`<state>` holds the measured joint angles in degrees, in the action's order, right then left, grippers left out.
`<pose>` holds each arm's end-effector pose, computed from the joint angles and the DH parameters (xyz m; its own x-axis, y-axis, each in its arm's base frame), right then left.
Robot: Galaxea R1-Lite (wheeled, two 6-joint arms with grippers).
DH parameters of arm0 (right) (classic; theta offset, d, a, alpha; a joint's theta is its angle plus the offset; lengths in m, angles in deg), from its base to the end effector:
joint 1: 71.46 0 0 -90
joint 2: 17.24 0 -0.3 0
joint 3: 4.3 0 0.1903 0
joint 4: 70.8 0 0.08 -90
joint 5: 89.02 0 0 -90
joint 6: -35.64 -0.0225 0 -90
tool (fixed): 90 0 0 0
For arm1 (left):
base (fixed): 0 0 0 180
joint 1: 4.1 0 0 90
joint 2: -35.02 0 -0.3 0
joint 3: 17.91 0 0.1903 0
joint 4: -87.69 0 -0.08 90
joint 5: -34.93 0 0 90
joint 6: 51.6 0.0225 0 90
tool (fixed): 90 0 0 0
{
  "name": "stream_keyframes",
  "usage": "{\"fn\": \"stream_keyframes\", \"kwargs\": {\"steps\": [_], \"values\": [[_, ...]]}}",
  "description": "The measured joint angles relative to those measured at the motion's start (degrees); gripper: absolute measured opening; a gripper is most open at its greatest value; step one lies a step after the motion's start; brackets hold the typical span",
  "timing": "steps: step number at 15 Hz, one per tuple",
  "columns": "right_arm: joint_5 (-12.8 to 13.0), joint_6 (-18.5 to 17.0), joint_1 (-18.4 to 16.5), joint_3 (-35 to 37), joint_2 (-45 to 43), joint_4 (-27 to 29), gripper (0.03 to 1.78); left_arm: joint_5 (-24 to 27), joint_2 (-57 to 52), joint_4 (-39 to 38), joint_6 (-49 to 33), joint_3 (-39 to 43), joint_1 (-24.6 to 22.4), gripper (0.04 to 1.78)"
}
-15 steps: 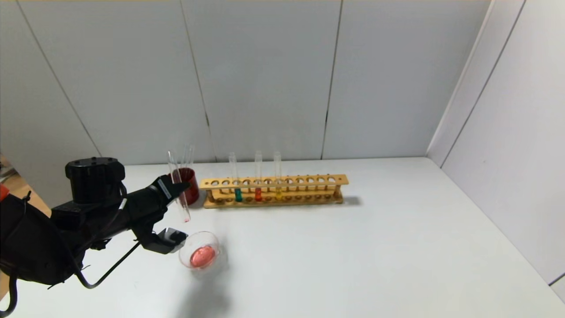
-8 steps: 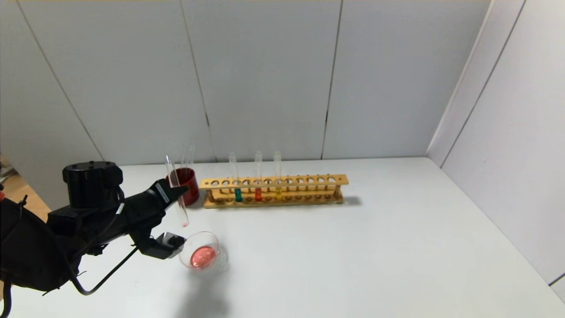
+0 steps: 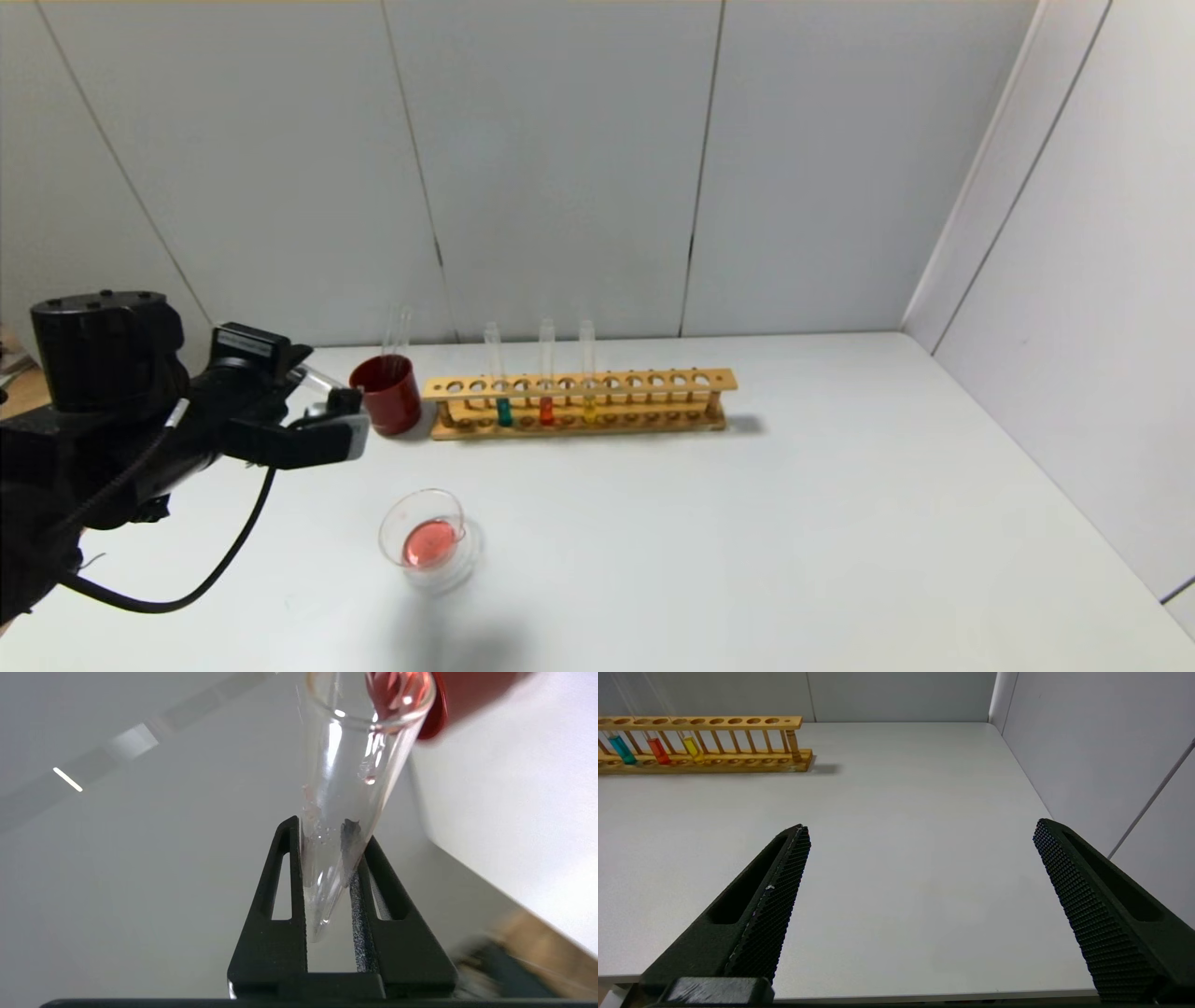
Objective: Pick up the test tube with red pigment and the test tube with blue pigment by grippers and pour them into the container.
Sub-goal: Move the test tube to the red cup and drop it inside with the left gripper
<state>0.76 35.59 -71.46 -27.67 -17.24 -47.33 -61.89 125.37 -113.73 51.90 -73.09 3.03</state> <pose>-0.0228 0.0001 0.0753 1.0000 0.0038 -0.0017 -0.0038 1.0000 0.0009 0.2551 -0.0292 0.1661 0.9718 -0.0019 -0.2360 0.2273 -0.2620 0.9379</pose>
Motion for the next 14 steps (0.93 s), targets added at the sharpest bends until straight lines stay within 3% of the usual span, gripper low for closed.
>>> {"fn": "stream_keyframes", "kwargs": {"steps": [3,7,9,11,14], "values": [[-0.02,-0.02,0.00,0.00,0.00,0.00,1.75,-3.72,-6.44,18.86,-21.75,-7.67,0.48,0.32],[-0.02,-0.02,0.00,0.00,0.00,0.00,1.75,2.62,-10.30,35.12,-49.55,-14.12,0.74,0.32],[-0.02,0.00,0.00,0.00,0.00,-0.02,1.75,10.35,-9.50,36.06,-64.22,-15.79,0.33,0.32],[-0.02,-0.02,0.00,0.00,0.00,0.00,1.75,18.59,-6.96,32.20,-77.90,-16.37,-1.07,0.32],[-0.02,0.00,0.00,0.00,0.00,0.00,1.75,22.59,-1.93,18.82,-93.94,-14.42,-2.82,0.32]]}}
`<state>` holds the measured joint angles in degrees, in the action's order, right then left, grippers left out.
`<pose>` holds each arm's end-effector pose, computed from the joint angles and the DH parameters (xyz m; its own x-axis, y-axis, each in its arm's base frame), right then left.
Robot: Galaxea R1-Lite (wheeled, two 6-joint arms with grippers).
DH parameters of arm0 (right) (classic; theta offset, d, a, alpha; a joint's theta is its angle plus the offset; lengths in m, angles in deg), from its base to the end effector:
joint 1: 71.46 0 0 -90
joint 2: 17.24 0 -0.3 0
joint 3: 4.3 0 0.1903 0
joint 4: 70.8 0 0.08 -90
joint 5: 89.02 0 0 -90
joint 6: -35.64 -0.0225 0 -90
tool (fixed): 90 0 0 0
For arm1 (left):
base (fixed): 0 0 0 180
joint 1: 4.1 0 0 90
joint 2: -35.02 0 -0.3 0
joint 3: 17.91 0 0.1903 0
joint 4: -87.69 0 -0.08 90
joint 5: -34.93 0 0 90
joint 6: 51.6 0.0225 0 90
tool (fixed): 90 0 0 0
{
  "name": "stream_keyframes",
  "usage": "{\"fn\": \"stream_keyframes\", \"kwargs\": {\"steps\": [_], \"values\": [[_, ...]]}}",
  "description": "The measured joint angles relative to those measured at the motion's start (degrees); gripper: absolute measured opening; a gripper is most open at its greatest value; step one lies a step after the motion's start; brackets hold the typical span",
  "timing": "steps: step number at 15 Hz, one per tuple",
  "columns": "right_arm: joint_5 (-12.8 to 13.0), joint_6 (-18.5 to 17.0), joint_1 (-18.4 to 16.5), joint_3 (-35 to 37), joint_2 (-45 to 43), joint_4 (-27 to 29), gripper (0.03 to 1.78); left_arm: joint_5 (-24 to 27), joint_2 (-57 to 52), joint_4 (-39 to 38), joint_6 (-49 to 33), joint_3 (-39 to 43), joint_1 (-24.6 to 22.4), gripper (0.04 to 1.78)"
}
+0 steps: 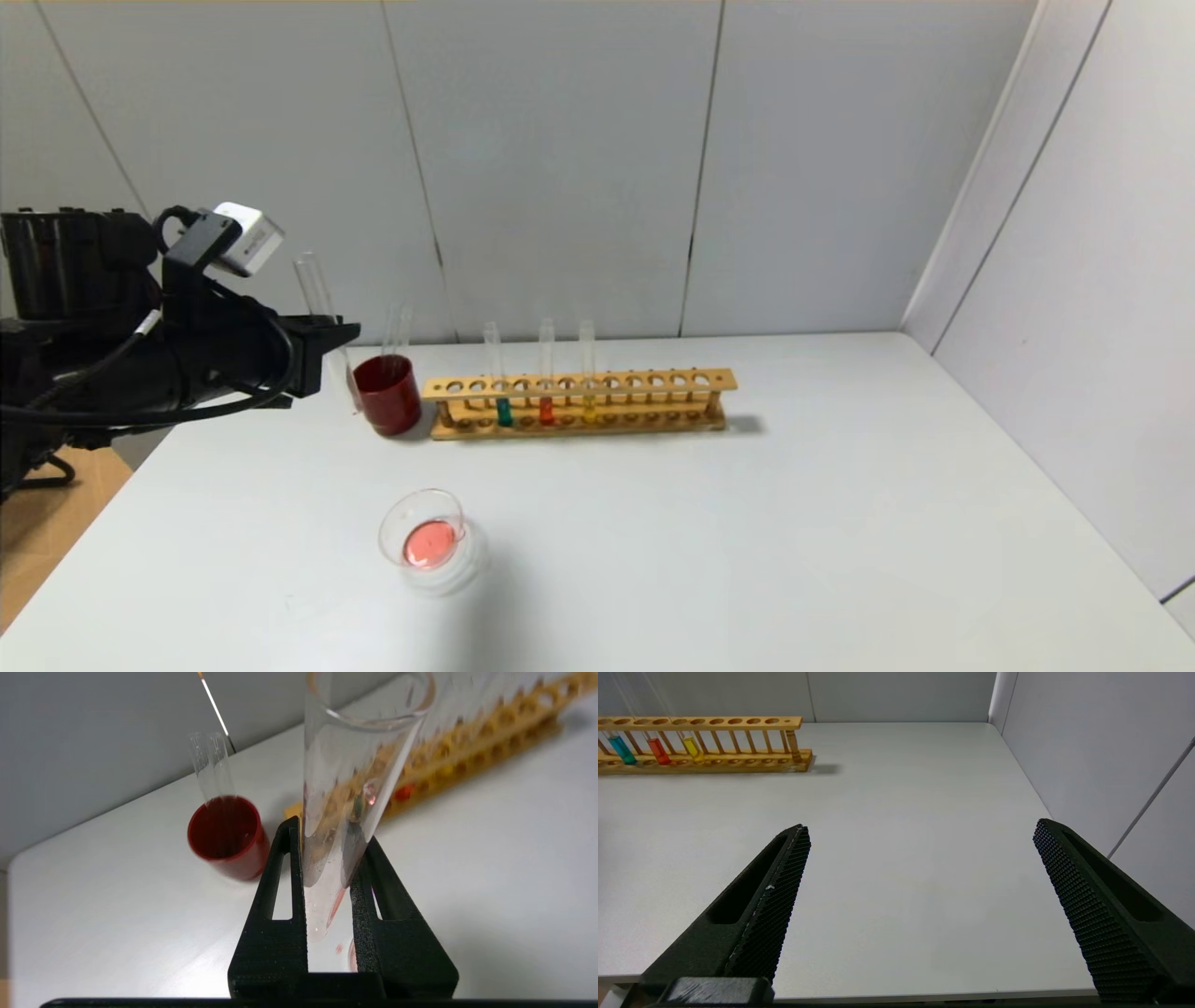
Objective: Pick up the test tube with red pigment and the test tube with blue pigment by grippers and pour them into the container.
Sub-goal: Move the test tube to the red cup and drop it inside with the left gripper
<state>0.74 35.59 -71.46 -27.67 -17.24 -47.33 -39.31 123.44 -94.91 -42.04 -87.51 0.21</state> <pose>-0.0228 0.0001 0.0753 1.0000 0.0042 -0.0017 -0.0042 1.0000 0.0009 0.2682 -0.0263 0.2101 0.9011 -0.3403 -0.2688 0.3740 0.9235 0.0847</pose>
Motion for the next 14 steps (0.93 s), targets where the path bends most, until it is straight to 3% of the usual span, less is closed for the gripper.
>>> {"fn": "stream_keyframes", "kwargs": {"steps": [2,7,14], "values": [[0.02,0.00,0.00,0.00,0.00,0.00,1.75,0.00,4.14,-9.03,-4.49,1.30,-1.48,0.32],[0.02,0.02,0.00,0.00,0.00,0.00,1.75,0.79,14.80,-25.27,-4.99,0.69,-4.95,0.32],[0.02,0.02,0.00,0.00,0.00,0.00,1.75,3.94,26.75,-28.86,-4.74,-5.91,-7.20,0.32]]}}
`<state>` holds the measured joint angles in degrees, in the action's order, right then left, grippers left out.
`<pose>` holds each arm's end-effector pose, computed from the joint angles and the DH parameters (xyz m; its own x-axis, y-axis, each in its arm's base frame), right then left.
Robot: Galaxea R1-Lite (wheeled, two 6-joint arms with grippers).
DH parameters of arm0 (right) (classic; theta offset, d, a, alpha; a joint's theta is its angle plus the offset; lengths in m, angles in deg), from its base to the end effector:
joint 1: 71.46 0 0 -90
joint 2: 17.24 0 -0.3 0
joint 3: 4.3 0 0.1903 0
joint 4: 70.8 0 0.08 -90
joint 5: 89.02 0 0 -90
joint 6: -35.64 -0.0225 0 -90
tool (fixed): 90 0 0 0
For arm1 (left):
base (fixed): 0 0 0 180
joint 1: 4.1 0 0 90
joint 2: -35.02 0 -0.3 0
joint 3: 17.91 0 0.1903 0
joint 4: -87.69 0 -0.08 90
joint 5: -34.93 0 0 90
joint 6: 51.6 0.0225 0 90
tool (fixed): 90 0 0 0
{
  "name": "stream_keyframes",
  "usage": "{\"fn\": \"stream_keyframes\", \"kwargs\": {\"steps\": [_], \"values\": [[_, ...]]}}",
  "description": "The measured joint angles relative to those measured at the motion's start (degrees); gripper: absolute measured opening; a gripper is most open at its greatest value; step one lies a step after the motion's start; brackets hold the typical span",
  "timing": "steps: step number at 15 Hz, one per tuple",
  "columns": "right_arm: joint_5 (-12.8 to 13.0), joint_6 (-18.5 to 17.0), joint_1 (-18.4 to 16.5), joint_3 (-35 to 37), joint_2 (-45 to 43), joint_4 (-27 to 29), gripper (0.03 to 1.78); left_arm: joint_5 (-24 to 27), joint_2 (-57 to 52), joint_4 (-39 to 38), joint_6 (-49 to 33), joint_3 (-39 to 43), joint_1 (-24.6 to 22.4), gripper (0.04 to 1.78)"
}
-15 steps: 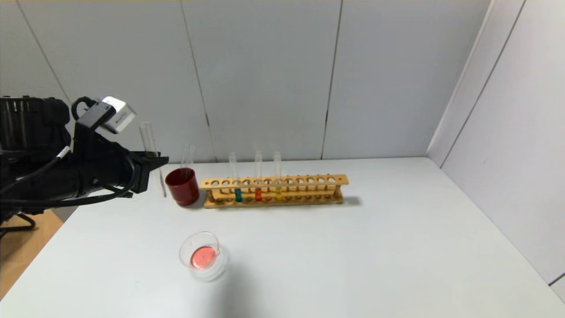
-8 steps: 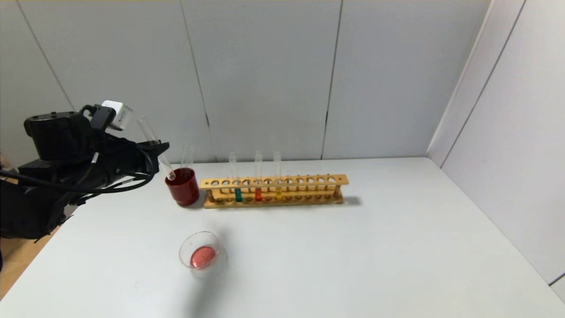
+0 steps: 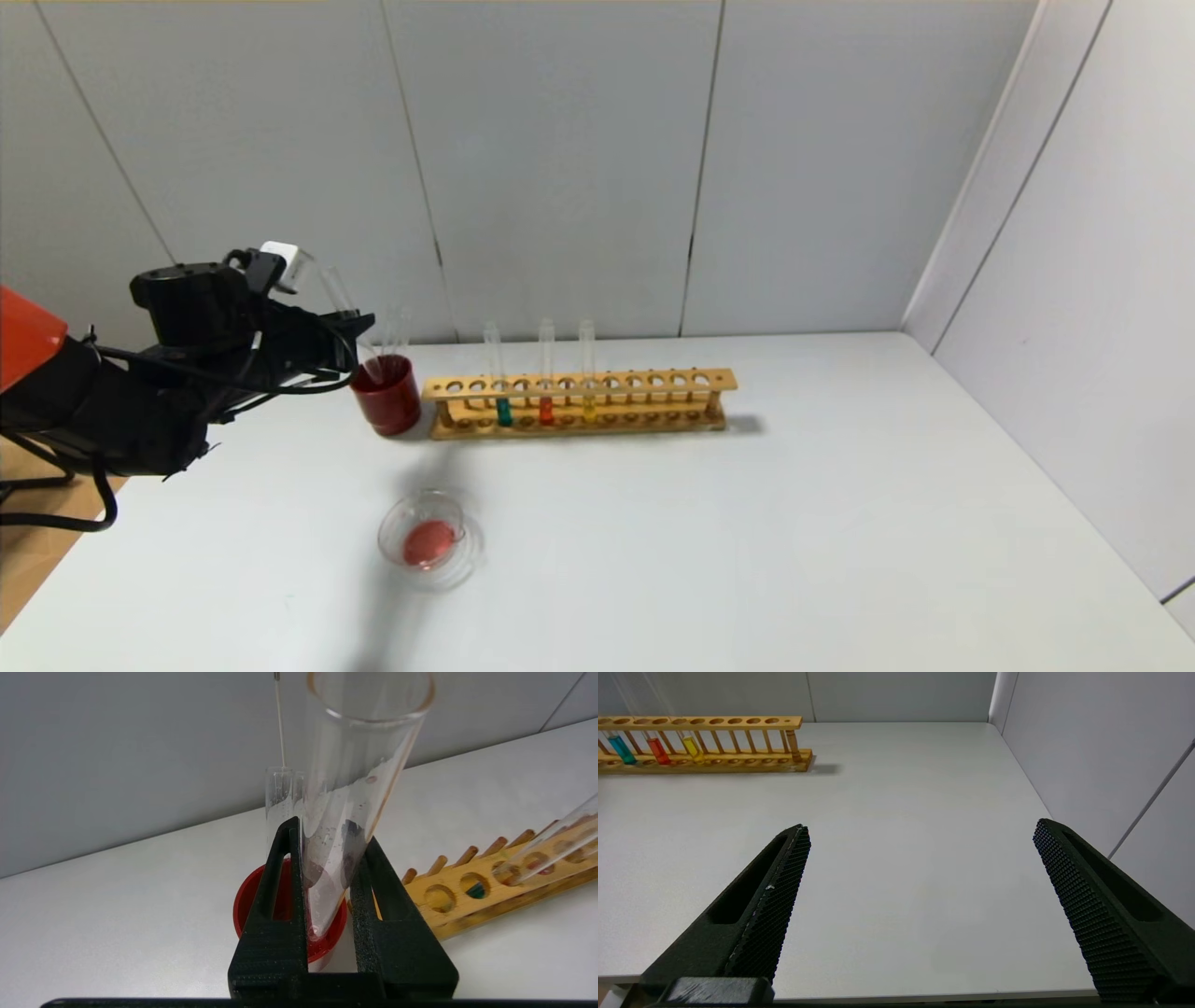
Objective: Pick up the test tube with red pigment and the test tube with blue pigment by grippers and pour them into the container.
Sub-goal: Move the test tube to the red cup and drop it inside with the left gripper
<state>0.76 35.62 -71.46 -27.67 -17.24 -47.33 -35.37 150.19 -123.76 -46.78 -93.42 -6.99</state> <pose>-0.0228 0.0001 0.0753 1.0000 0.0038 -0.0017 -0.0038 1.0000 0.0004 0.3741 0.0113 0.1356 0.9476 -0.2897 -0.1344 0.2967 0.9543 0.0352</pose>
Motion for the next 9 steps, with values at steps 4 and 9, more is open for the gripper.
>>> {"fn": "stream_keyframes", "kwargs": {"steps": [4,9], "values": [[-0.02,0.00,0.00,0.00,0.00,0.00,1.75,4.24,3.06,-0.06,1.51,-1.39,-1.43,0.32],[0.00,-0.02,0.00,0.00,0.00,0.00,1.75,6.92,5.51,-1.05,6.79,-1.58,-3.01,0.32]]}}
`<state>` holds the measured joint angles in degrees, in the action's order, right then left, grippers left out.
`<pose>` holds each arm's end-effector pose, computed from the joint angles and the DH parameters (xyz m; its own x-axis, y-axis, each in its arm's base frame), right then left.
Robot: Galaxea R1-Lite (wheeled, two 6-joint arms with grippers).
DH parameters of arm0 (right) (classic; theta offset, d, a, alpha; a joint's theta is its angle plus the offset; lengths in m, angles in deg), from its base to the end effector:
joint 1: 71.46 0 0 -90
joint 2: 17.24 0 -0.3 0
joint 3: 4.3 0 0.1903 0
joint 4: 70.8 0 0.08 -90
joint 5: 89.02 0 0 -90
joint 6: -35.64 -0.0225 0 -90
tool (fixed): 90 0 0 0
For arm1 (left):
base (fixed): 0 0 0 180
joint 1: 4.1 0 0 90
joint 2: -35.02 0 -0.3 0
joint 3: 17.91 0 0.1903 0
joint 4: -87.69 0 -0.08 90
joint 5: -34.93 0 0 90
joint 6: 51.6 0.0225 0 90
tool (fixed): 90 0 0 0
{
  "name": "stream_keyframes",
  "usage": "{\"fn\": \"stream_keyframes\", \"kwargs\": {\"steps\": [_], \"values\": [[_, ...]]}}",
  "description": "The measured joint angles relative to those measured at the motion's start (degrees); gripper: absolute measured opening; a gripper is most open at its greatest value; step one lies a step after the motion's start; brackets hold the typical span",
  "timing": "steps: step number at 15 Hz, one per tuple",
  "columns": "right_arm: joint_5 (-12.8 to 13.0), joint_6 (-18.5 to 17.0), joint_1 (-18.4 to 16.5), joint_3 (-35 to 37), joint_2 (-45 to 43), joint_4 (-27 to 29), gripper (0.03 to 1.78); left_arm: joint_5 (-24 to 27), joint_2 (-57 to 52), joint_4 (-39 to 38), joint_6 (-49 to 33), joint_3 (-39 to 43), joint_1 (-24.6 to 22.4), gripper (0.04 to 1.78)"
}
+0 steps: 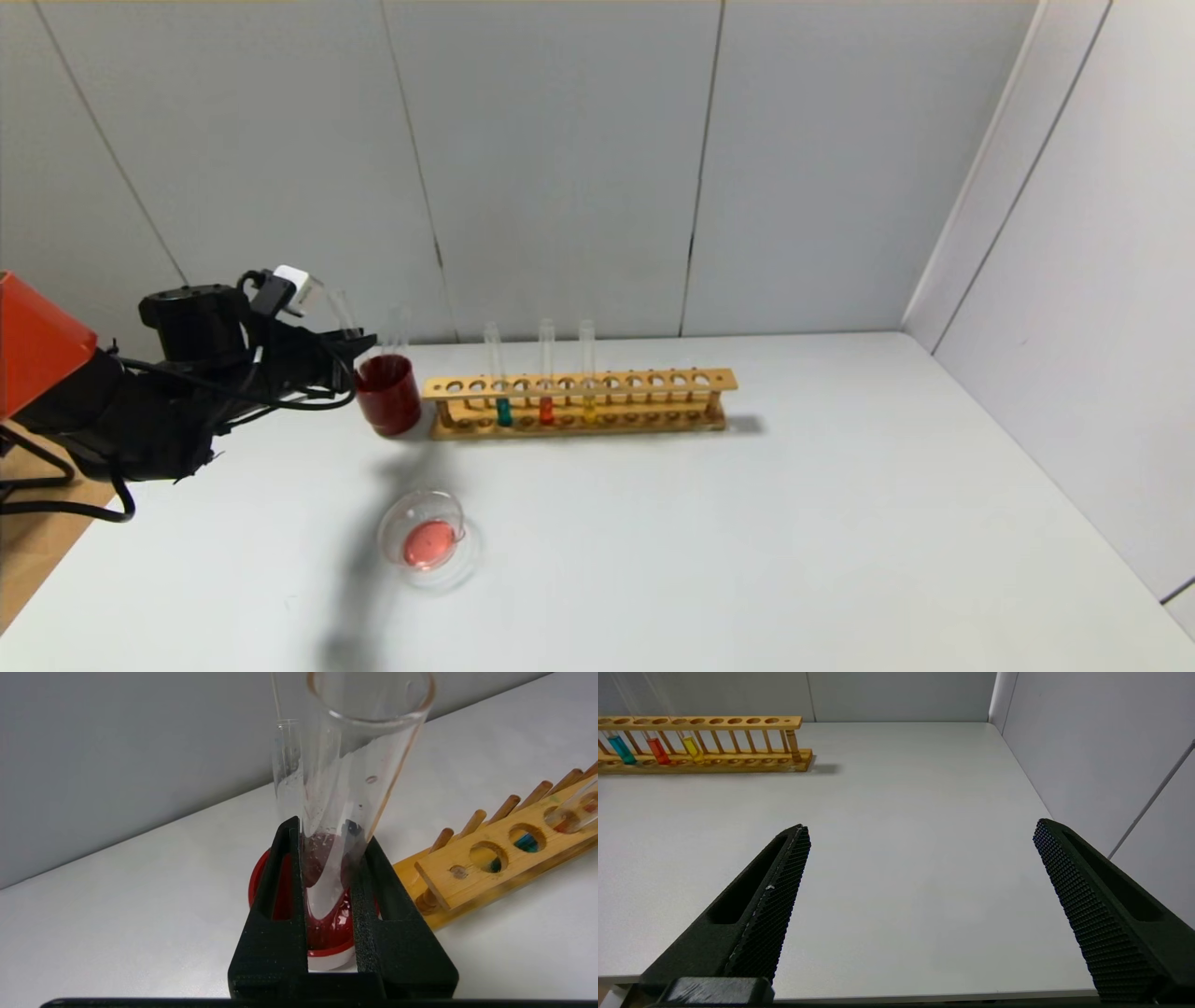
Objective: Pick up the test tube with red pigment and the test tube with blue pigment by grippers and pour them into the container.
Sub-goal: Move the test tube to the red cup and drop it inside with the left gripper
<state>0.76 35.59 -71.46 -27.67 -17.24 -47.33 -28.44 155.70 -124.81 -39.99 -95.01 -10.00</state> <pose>-0.0228 0.0001 0.0753 1.0000 0.0038 -0.0017 -0.0038 1.0000 0.0009 0.3882 0.0300 0.1076 0.9187 -0.3557 -0.1718 0.3771 0.9193 0.1131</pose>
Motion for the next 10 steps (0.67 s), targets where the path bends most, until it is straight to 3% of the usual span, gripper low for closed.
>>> {"fn": "stream_keyframes", "kwargs": {"steps": [4,10], "values": [[-0.02,0.00,0.00,0.00,0.00,0.00,1.75,-0.67,2.93,-7.13,0.02,0.00,-0.07,0.32],[-0.02,0.00,0.00,0.00,0.00,0.00,1.75,-0.77,3.58,-7.28,0.11,0.56,0.04,0.32]]}}
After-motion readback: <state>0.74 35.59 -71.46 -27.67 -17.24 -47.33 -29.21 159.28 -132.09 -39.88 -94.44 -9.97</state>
